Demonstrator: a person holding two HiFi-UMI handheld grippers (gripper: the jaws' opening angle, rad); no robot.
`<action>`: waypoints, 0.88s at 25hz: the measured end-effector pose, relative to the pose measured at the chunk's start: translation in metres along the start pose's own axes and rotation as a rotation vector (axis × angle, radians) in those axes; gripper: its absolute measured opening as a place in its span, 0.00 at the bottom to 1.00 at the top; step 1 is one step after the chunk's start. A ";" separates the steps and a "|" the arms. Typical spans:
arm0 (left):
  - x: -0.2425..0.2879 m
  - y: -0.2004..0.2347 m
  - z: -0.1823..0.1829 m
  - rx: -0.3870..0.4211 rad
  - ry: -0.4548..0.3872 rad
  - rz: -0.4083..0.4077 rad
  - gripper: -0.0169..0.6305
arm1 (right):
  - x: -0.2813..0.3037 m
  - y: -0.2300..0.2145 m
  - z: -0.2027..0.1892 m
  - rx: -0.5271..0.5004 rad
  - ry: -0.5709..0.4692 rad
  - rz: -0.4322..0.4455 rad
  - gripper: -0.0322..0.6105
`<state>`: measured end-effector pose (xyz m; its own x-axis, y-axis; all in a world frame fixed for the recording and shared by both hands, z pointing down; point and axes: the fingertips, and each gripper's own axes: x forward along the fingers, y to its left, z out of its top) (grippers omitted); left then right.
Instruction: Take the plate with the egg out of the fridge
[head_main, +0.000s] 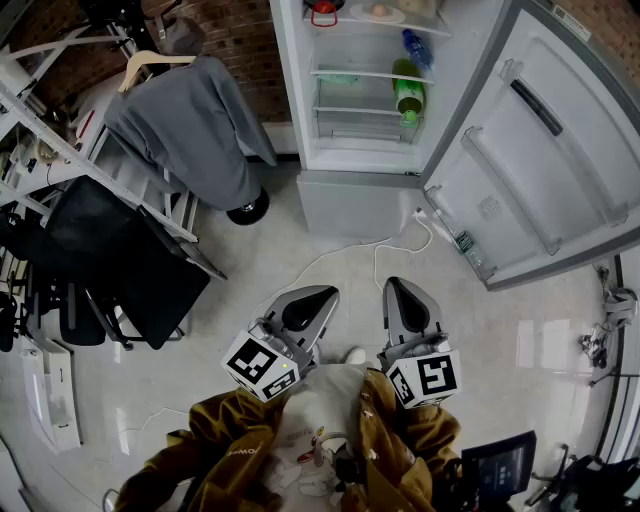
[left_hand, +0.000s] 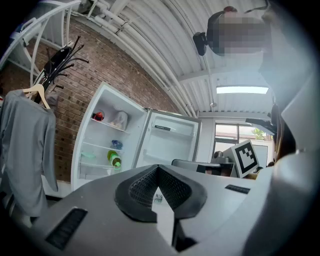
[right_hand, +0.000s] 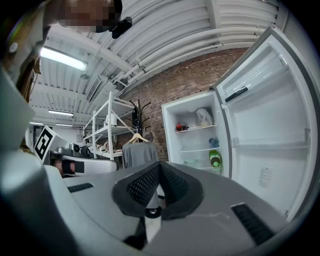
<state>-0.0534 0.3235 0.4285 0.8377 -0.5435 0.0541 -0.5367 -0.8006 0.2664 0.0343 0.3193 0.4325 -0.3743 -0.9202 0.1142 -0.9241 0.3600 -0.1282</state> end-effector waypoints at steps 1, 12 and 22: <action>0.002 0.000 -0.002 -0.007 0.004 0.001 0.02 | 0.001 0.001 0.000 -0.008 0.001 0.007 0.06; 0.034 -0.026 -0.030 -0.046 0.087 -0.054 0.02 | -0.033 -0.015 -0.008 0.074 -0.016 0.003 0.06; 0.063 -0.046 -0.048 0.009 0.108 -0.034 0.02 | -0.054 -0.059 -0.017 0.039 -0.033 -0.046 0.06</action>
<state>0.0285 0.3385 0.4656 0.8613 -0.4860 0.1484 -0.5081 -0.8208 0.2609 0.1081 0.3501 0.4504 -0.3284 -0.9404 0.0885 -0.9363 0.3117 -0.1620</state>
